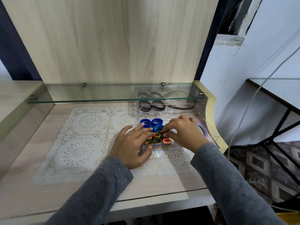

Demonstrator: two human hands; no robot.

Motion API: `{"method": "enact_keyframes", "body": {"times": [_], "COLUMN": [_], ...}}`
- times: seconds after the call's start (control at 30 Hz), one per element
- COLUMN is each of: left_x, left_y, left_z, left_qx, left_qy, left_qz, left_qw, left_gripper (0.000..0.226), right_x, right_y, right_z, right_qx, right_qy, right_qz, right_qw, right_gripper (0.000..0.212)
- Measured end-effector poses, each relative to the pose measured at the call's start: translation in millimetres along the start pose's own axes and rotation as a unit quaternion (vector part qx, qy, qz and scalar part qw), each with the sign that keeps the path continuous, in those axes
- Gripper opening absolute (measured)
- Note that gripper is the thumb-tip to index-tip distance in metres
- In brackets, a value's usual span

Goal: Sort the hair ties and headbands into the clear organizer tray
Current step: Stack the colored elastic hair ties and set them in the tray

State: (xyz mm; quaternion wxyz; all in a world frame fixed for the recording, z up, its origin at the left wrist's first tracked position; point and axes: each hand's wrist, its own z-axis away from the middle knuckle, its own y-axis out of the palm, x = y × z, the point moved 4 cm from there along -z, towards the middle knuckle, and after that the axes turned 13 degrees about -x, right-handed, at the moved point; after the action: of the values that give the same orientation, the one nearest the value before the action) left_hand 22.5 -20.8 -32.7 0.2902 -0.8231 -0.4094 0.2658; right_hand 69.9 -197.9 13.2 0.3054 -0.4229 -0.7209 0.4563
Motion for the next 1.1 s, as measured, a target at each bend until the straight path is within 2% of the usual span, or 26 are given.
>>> {"method": "enact_keyframes", "body": {"times": [0.2, 0.37, 0.47, 0.57, 0.67, 0.8, 0.87, 1.0, 1.1], "left_x": [-2, -2, 1, 3, 4, 1, -1, -6, -6], "left_y": [-9, -10, -9, -6, -4, -4, -5, -5, -2], "left_z": [1, 7, 12, 16, 20, 24, 26, 29, 31], "left_qx": [-0.014, 0.006, 0.041, 0.081, 0.109, 0.12, 0.133, 0.137, 0.132], "left_qy": [-0.012, -0.031, -0.071, -0.122, -0.15, -0.172, -0.176, -0.194, -0.218], "left_qz": [-0.039, -0.069, -0.099, -0.111, -0.119, -0.106, -0.101, -0.079, -0.053], "left_qw": [0.999, 0.997, 0.992, 0.983, 0.975, 0.972, 0.97, 0.968, 0.966], "left_gripper": [0.047, 0.052, 0.065, 0.083, 0.09, 0.087, 0.084, 0.064, 0.059], "right_x": [-11, -22, -29, -36, -41, -49, -52, -64, -74], "right_y": [-5, -1, 0, 3, 9, 14, 13, 12, 12], "right_z": [8, 24, 35, 44, 52, 61, 66, 77, 83], "right_qx": [-0.039, -0.078, -0.115, -0.115, -0.116, -0.152, -0.175, -0.188, -0.197], "right_qy": [0.051, 0.102, 0.146, 0.191, 0.209, 0.243, 0.257, 0.312, 0.35], "right_qz": [-0.044, -0.073, -0.045, -0.021, -0.02, -0.057, -0.057, -0.082, -0.136], "right_qw": [0.997, 0.989, 0.982, 0.975, 0.971, 0.956, 0.949, 0.928, 0.906], "right_gripper": [0.022, 0.019, 0.02, 0.027, 0.035, 0.042, 0.053, 0.063, 0.082]}}
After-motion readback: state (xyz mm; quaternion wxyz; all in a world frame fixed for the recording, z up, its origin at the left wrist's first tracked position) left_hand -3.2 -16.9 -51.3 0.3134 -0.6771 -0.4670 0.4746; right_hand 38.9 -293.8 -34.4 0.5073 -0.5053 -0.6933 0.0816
